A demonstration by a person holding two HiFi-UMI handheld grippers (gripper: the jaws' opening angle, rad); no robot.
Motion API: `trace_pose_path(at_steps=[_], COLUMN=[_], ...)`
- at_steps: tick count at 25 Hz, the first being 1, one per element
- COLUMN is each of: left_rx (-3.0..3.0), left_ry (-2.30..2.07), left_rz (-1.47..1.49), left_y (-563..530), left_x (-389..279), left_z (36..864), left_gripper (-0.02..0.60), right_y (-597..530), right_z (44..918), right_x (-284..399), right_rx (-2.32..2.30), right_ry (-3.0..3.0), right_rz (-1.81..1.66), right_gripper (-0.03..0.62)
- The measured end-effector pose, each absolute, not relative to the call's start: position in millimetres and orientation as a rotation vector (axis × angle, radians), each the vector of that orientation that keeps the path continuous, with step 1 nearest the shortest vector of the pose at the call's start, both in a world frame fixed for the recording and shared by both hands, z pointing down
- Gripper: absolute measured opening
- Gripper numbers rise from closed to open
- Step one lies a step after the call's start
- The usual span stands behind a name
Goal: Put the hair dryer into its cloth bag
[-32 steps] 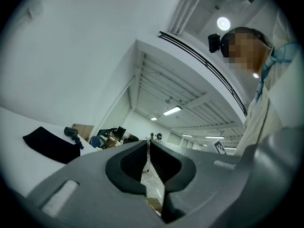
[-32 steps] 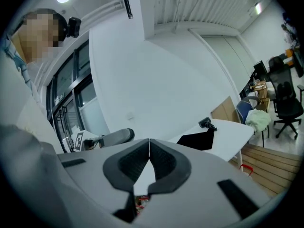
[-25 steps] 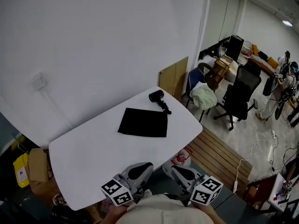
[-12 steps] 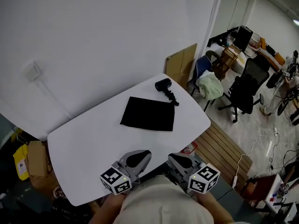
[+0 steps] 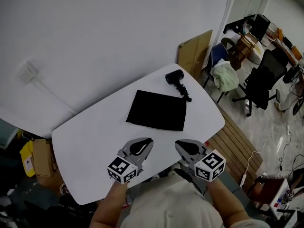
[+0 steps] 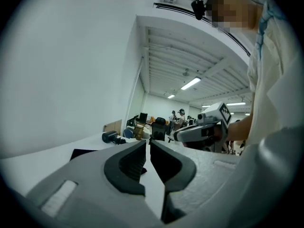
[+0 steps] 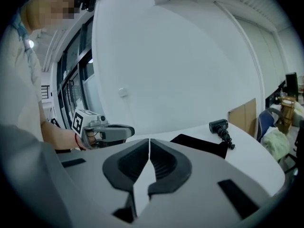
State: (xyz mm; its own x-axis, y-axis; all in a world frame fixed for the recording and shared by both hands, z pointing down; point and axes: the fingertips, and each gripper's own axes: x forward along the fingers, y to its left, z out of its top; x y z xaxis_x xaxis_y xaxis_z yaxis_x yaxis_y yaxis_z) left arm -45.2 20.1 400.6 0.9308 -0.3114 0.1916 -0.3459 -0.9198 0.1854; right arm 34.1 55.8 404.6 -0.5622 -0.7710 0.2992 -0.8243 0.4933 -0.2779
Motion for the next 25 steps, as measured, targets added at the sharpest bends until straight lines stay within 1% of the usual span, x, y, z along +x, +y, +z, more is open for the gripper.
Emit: trace_pose_path(at_steps=[4, 9, 16, 20, 21, 25], left_rx=[2.9, 2.88, 2.849, 2.825, 2.824, 2.842], left_ry=[-0.547, -0.611, -0.615, -0.599, -0.593, -0.564], left_rz=[0.347, 0.519, 0.639, 0.641, 0.654, 0.754], left_y=[-12, -46, -67, -73, -74, -79], left_x=[-47, -53, -56, -53, -52, -54], left_z=[432, 469, 499, 508, 511, 526], left_gripper=[0.021, 0.038, 0.06, 0.097, 0.11, 0.144], right_y=[32, 10, -7, -16, -17, -19], right_z=[427, 458, 485, 495, 497, 509], right_x=[42, 45, 45, 48, 49, 50], right_rx=[1.331, 1.255, 1.211, 1.19, 1.179, 1.12], right_ry=[-2.557, -2.525, -2.502, -2.481, -2.475, -2.438], right_rz=[0.506, 0.493, 0.522, 0.55, 0.555, 0.533], right_gripper=[0.02, 0.023, 0.062, 0.088, 0.103, 0.143])
